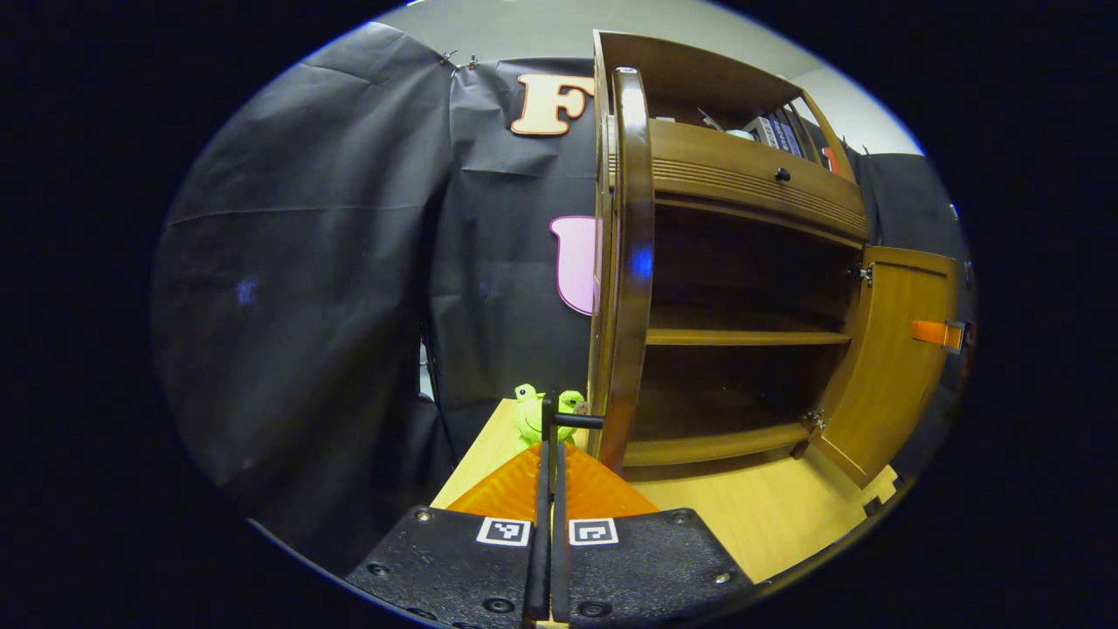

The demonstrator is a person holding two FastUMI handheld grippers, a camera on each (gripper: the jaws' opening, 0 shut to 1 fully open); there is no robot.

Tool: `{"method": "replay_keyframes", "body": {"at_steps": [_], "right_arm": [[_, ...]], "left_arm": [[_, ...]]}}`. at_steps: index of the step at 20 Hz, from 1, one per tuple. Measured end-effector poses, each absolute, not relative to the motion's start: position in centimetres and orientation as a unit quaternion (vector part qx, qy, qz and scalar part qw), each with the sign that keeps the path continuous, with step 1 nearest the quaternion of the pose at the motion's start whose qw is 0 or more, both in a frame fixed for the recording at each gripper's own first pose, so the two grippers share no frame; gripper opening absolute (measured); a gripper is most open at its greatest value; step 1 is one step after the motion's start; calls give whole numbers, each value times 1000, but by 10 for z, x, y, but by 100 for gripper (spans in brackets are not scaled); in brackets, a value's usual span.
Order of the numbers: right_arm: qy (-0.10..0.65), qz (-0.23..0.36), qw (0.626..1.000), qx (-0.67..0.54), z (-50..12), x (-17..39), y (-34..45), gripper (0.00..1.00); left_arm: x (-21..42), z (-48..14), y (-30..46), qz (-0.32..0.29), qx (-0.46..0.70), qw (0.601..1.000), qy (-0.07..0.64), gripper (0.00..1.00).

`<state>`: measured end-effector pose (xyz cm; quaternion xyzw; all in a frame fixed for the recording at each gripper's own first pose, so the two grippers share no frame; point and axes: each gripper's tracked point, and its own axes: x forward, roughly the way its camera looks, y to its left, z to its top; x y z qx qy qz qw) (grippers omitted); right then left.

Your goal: Open the right door of the double-door shoe cabinet with the right hand, and open the left door with the left hand.

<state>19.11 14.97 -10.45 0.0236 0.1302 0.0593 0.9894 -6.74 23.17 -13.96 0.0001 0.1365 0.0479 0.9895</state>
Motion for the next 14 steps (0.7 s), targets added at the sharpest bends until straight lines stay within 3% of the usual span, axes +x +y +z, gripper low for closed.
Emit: {"method": "replay_keyframes", "body": {"at_steps": [10, 11, 14], "right_arm": [[126, 92, 988, 19, -99, 197, 162, 17], [124, 93, 988, 19, -97, 198, 162, 17], [116, 97, 988, 23, -88, 200, 162, 17]], "left_arm": [[-80, -56, 234, 112, 13, 991, 74, 5], [-81, -40, 229, 113, 12, 992, 62, 1], [-78, 2, 210, 110, 12, 994, 27, 0]]}}
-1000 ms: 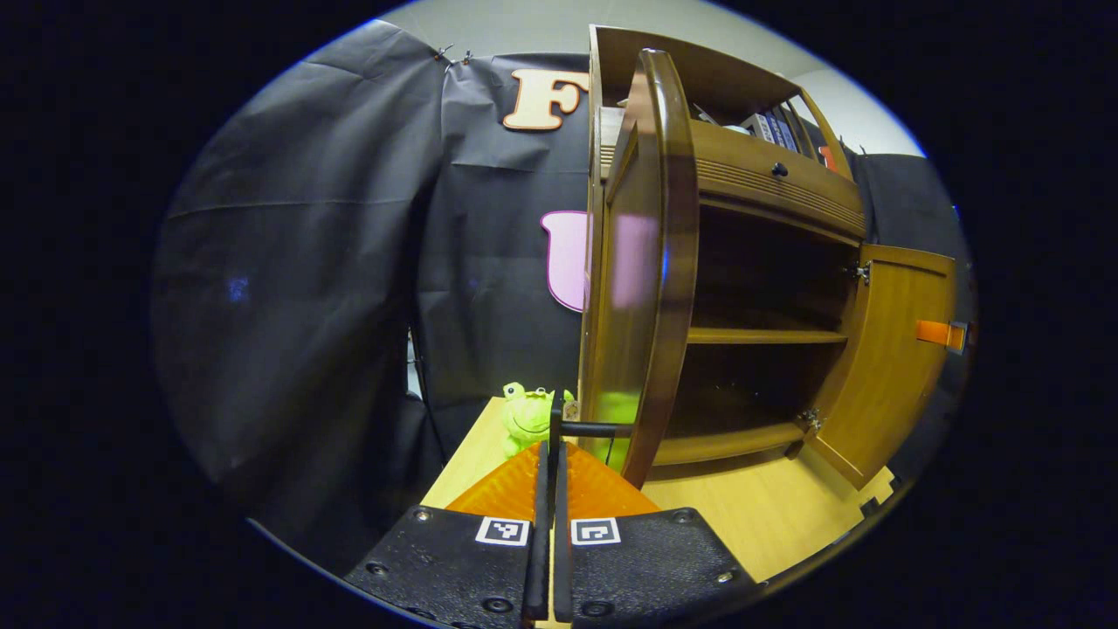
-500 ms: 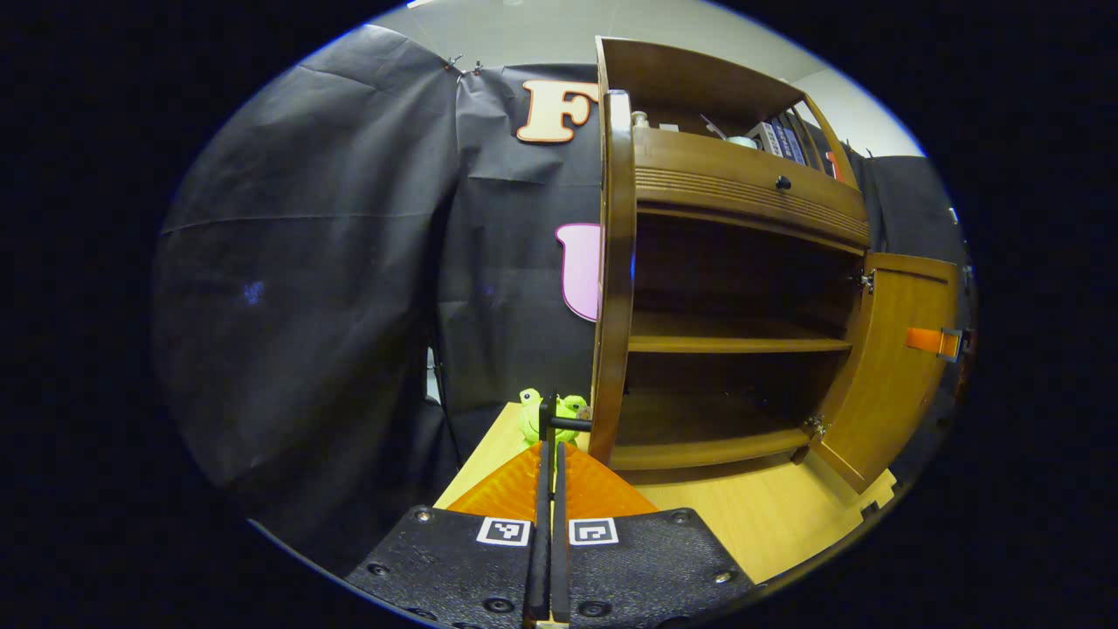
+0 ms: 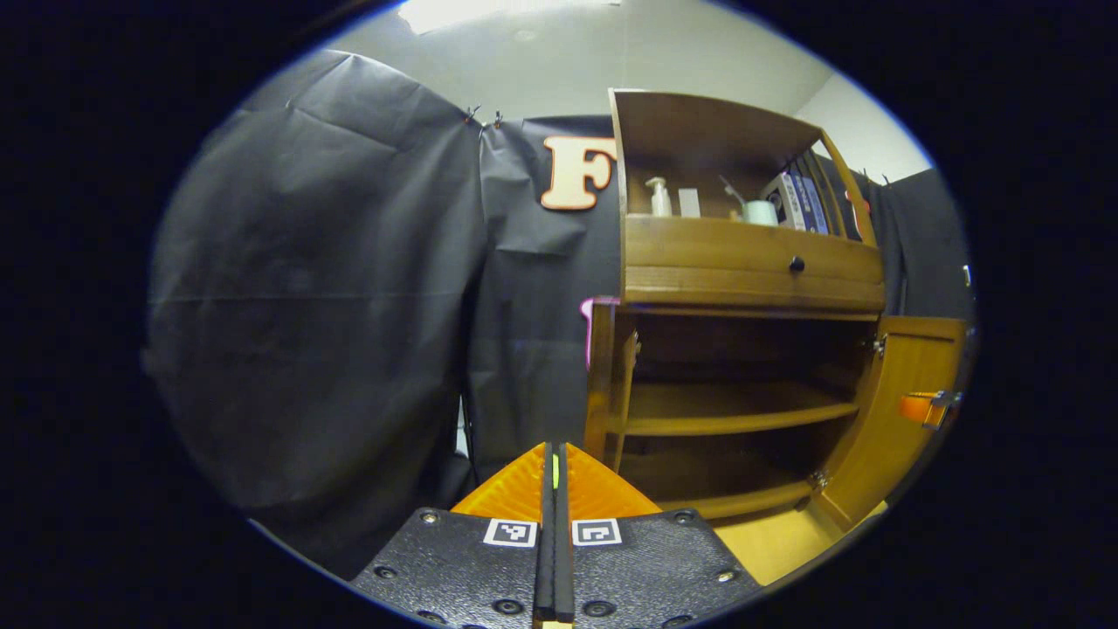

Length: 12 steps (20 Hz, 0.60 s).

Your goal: Open the right door of the double-door shoe cabinet with the right hand, and open the left door with the left hand.

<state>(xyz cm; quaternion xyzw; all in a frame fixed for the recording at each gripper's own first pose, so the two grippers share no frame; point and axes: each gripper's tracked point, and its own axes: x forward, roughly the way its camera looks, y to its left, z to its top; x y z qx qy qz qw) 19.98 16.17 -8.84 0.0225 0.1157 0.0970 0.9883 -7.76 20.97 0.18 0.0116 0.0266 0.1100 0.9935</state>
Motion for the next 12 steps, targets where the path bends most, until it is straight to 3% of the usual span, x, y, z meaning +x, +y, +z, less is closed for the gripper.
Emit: {"method": "replay_keyframes", "body": {"at_steps": [5, 12], "right_arm": [[101, 103, 989, 31, -74, 207, 162, 17], [61, 97, 993, 39, -32, 206, 160, 17]], "left_arm": [[-62, 49, 147, 58, 5, 998, -23, 1], [-12, 46, 61, -30, -1, 999, -28, 1]]}}
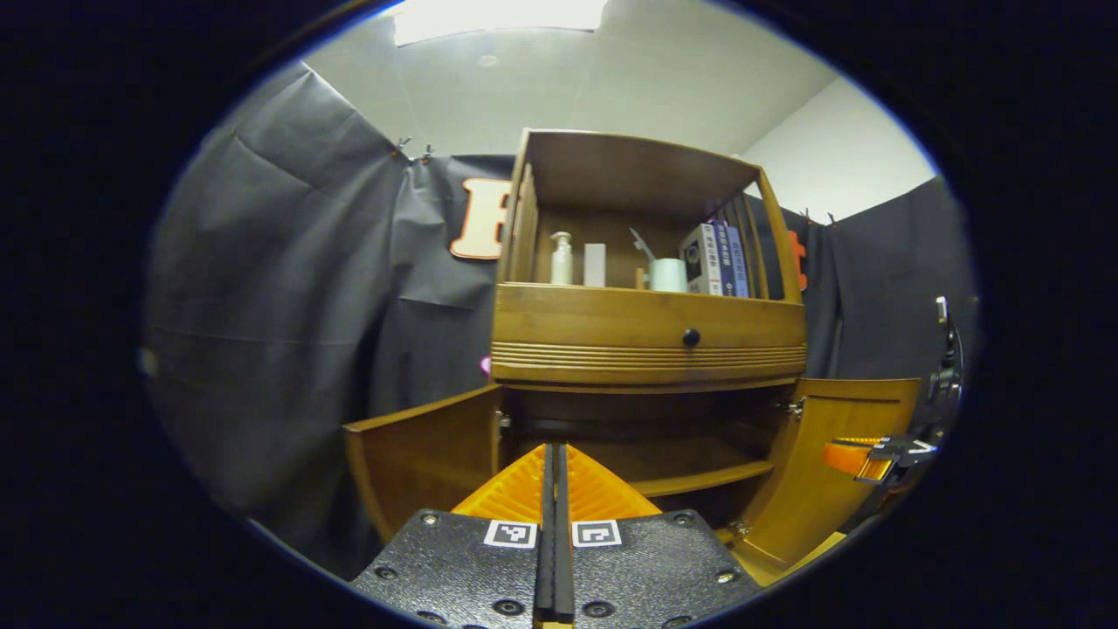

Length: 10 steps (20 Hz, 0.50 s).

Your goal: Open the right door of the double-door shoe cabinet with the right hand, and open the left door with the left hand.

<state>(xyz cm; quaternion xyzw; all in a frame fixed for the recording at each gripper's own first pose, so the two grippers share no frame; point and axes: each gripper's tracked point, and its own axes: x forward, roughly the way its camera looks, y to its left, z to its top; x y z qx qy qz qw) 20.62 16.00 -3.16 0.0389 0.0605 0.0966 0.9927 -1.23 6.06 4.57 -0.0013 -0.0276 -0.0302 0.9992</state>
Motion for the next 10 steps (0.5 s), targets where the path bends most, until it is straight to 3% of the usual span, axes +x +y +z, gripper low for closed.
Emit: {"method": "replay_keyframes", "body": {"at_steps": [3, 4, 10], "right_arm": [[46, 92, 994, 38, -10, 205, 163, 17], [41, 90, 994, 40, -4, 202, 164, 17], [17, 60, 997, 39, 19, 191, 157, 17]], "left_arm": [[6, 44, 27, -55, -16, 998, -24, 5], [12, 43, 16, -63, -22, 998, -21, 1], [28, 40, -29, -85, -29, 996, -17, 1]]}}
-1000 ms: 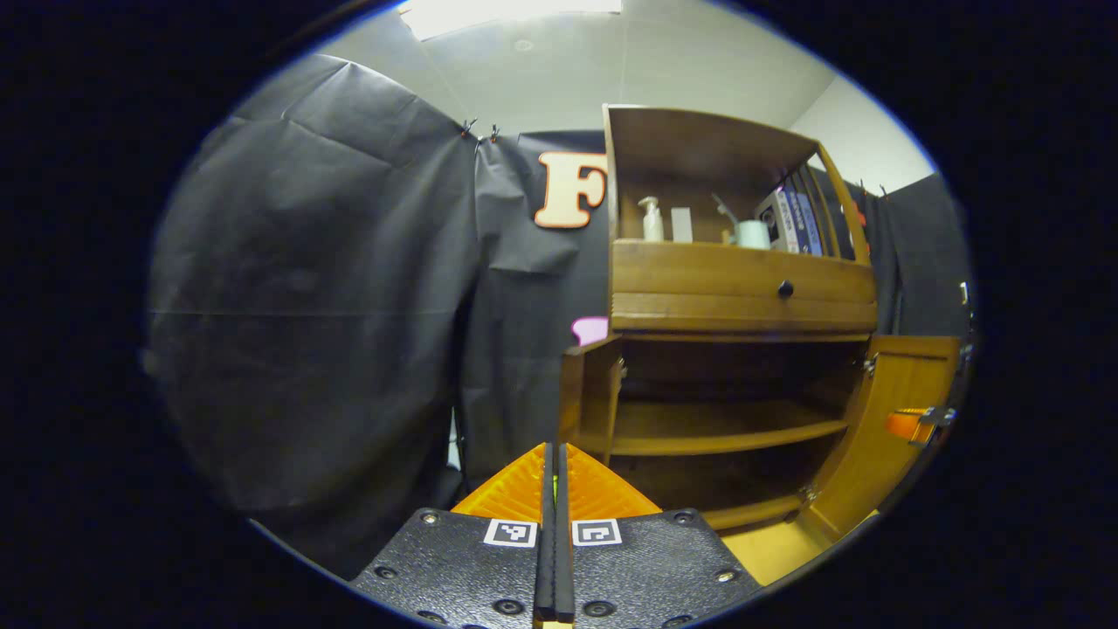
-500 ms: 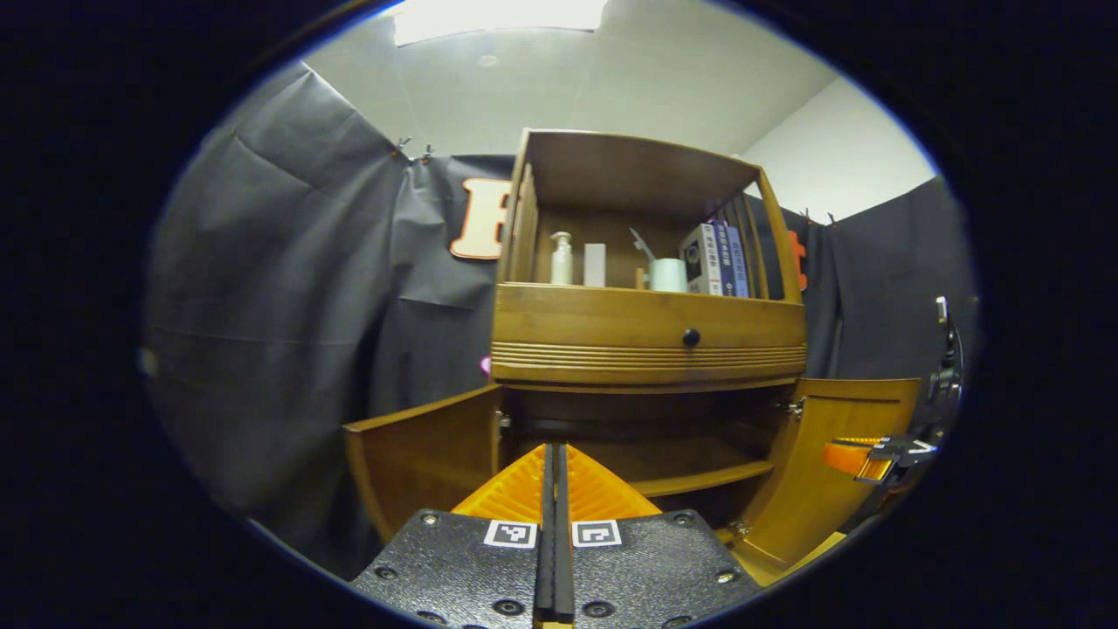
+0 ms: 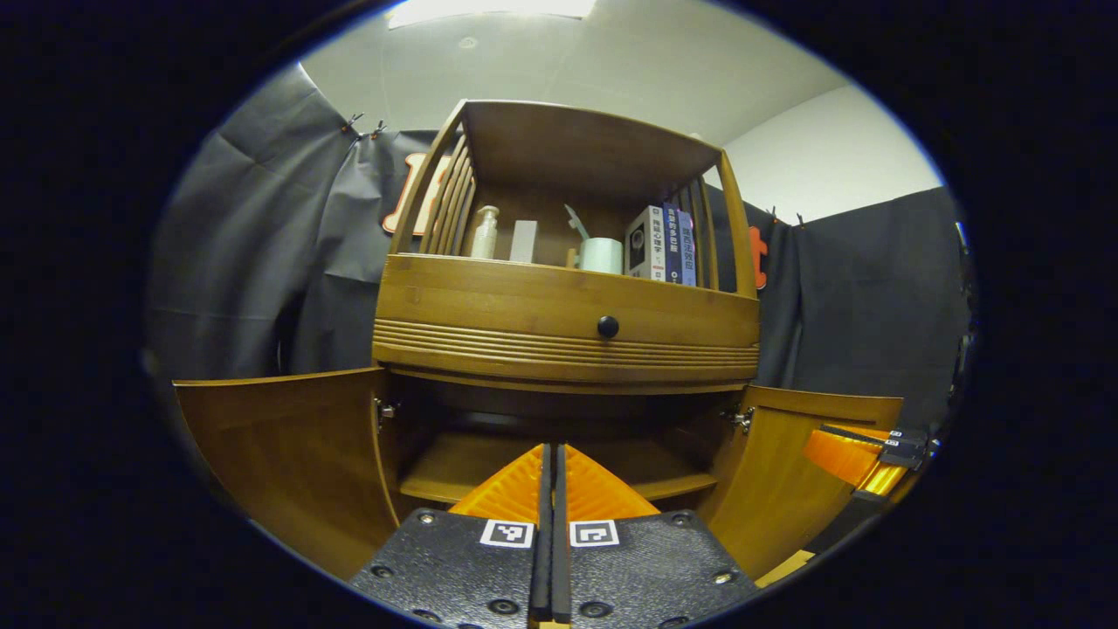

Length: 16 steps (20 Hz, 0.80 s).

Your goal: Open the right door of the double-door shoe cabinet with the right hand, and open the left door with the left hand.

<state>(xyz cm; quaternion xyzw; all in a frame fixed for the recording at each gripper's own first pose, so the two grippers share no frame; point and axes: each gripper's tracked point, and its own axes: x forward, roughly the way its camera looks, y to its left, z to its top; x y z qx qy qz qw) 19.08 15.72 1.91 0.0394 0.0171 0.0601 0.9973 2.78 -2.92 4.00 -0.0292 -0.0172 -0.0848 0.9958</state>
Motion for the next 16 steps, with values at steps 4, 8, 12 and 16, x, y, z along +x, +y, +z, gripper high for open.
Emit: {"method": "replay_keyframes", "body": {"at_steps": [4, 8, 12, 16], "right_arm": [[13, 47, 998, 43, 24, 186, 151, 6], [4, 52, 998, 38, 26, 185, 154, 21], [-1, 59, 998, 33, 28, 179, 161, 25], [-3, 72, 997, 30, 28, 176, 169, 69]], "left_arm": [[25, 42, -44, -96, -22, 995, -24, 3], [21, 40, -50, -103, -16, 994, -24, 22], [17, 39, -49, -103, -20, 994, -22, 55], [12, 39, -46, -101, -18, 994, -26, 94]]}}
